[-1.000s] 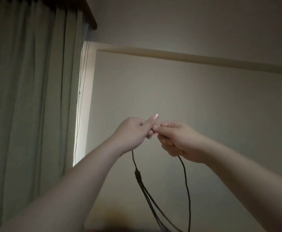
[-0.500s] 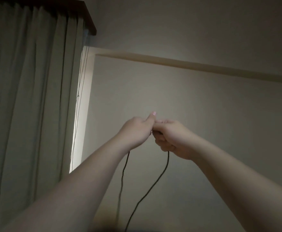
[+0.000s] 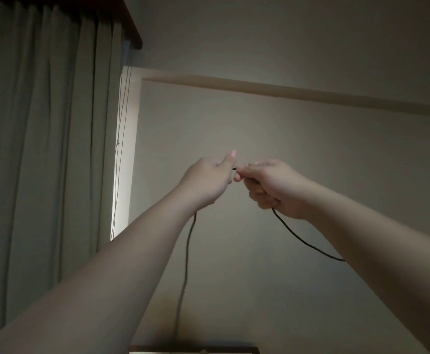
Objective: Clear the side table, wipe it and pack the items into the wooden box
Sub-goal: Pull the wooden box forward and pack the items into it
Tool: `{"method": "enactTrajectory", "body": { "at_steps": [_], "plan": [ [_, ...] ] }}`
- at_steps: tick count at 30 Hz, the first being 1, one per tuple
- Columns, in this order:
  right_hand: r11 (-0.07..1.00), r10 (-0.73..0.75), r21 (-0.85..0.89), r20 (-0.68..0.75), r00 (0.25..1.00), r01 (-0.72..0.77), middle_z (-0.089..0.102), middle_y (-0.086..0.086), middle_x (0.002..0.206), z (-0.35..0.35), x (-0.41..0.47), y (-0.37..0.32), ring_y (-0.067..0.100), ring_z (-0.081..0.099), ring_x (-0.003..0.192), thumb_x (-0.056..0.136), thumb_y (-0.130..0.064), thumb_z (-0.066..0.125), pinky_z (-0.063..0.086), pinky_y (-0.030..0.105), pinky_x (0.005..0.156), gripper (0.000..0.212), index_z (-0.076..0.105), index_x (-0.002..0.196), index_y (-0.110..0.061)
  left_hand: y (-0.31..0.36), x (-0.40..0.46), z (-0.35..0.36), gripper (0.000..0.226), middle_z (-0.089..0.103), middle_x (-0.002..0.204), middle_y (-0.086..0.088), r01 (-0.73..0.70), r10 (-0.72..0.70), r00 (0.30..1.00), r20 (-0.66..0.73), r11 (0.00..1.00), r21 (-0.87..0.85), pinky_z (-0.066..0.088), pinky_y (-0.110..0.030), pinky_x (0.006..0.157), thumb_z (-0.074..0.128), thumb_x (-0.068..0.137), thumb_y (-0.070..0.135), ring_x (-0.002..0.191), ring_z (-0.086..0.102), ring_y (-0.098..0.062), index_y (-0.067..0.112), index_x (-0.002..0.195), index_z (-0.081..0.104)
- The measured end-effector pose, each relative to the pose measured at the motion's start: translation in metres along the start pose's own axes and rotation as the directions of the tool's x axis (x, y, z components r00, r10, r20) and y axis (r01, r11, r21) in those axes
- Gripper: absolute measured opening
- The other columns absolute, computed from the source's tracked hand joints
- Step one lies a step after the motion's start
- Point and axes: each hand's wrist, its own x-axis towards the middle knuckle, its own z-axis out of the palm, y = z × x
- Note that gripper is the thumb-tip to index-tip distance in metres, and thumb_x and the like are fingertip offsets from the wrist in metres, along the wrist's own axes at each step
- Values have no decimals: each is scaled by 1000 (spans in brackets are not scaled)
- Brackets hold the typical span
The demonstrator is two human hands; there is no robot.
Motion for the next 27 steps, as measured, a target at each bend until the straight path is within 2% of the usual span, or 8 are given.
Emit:
{"method": "enactTrajectory", "body": {
  "at_steps": [5, 9, 11, 14, 16, 20, 23, 27],
  "plan": [
    [998, 35, -48, 51, 998, -33, 32, -1, 58, 0, -3, 6, 12, 24, 45, 107, -28, 52, 14, 21, 41, 25, 61, 87, -16, -7, 1, -12, 63, 36, 54, 2, -76, 80, 992, -93, 996, 38, 23, -37, 54, 49, 103, 57, 54, 36, -22, 12, 60, 46],
    [994, 86, -77, 56, 995, -82, 33, 0, 58, -16, -22, 25, 14, 24, 45, 108, -29, 52, 18, 21, 41, 28, 63, 88, -14, -43, 4, -44, 59, 28, 53, 4, 14, 7, 972, -233, 996, 90, 17, -40, 55, 50, 105, 51, 56, 29, -25, 17, 61, 29],
    [993, 101, -68, 46, 994, -98, 32, 0, 58, -15, -27, 33, 13, 24, 44, 109, -29, 51, 18, 21, 41, 27, 63, 89, -14, -54, 0, -46, 59, 41, 53, 5, 56, -35, 982, -188, 992, 111, 35, -38, 57, 48, 103, 55, 58, 40, -27, 15, 61, 38],
    [996, 80, -32, 24, 997, -79, 33, -1, 57, 1, -23, 37, 11, 26, 41, 109, -28, 51, 17, 20, 39, 25, 63, 91, -14, -43, -11, -19, 62, 75, 84, -6, 45, -38, 997, -67, 992, 120, 59, -40, 84, 44, 105, 57, 79, 70, -33, 10, 72, 66],
    [998, 54, -19, 36, 998, -53, 33, -2, 55, 14, -17, 36, 11, 25, 41, 109, -28, 48, 15, 20, 41, 28, 63, 90, -14, -30, -19, 6, 62, 74, 78, -3, 28, -30, 999, 42, 998, 57, 62, -37, 71, 42, 107, 56, 72, 69, -26, 13, 71, 69],
    [998, 52, -30, 72, 996, -50, 34, -2, 55, 22, -18, 39, 13, 24, 43, 109, -28, 47, 13, 26, 46, 29, 64, 89, -15, -32, -25, 26, 60, 46, 44, 10, 24, -24, 999, 38, 1000, 9, 33, -29, 53, 42, 108, 51, 41, 42, -7, 19, 60, 58],
    [996, 81, -51, 82, 993, -77, 38, -3, 54, 16, -25, 46, 13, 26, 44, 109, -28, 50, 18, 23, 43, 25, 66, 98, -13, -46, -22, 16, 61, 28, 43, 6, 30, -27, 997, -68, 999, 43, 21, -36, 54, 48, 106, 50, 47, 30, -17, 16, 57, 33],
    [992, 89, -95, 68, 994, -82, 42, 1, 56, 5, -35, 59, 13, 31, 41, 109, -27, 50, 25, 22, 41, 26, 67, 98, -11, -66, -16, -2, 59, 22, 45, 7, 93, -90, 981, -170, 996, 9, 15, -38, 55, 48, 106, 47, 46, 23, -16, 20, 60, 23]
  ]
}}
